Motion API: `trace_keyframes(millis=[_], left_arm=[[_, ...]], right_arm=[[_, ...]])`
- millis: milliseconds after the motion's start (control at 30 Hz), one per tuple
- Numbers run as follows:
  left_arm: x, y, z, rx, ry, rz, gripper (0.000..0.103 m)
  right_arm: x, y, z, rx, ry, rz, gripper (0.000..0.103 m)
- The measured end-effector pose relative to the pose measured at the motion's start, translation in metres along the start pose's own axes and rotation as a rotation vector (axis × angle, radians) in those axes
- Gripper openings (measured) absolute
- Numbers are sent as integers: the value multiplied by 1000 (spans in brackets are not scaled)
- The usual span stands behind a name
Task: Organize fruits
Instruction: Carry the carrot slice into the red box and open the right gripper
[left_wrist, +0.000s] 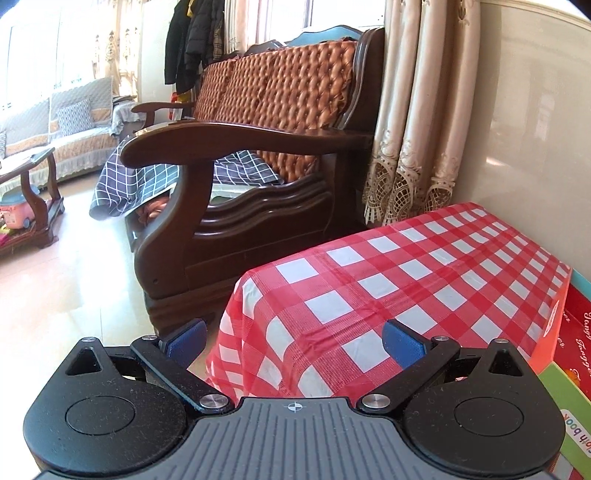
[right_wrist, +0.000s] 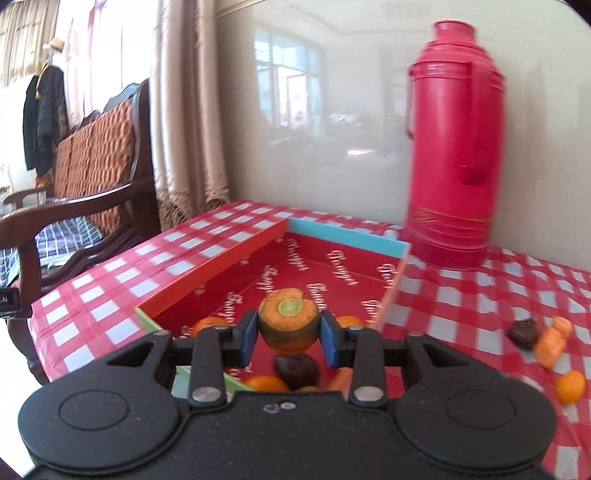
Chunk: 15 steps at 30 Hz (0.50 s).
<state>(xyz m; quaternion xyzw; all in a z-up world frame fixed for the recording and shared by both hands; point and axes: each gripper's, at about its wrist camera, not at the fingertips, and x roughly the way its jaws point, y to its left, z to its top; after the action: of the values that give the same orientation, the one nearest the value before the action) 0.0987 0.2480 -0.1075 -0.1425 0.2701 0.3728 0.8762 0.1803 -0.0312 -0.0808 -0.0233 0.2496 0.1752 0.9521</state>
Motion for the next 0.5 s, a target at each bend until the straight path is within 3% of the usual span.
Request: trace_keyframes(millis=[100,167,233,400,500], left_arm=[[0,-1,0,8,-4,0,101],[0,-1,0,6,-2,-3,101],[0,-2,0,2,4,-6,101],[-3,-8,-1,15,3,-20,101],[-5,-14,-2,27,7,-31,101]], right_arm=[[7,7,2,-8,16,5,29],[10,11,3,-21,27,5,35],[9,12,2,-27,19,-13,63],[-8,4,3,-16,-47,-38,65],[-18,-10,6,21,-66,-62,74]])
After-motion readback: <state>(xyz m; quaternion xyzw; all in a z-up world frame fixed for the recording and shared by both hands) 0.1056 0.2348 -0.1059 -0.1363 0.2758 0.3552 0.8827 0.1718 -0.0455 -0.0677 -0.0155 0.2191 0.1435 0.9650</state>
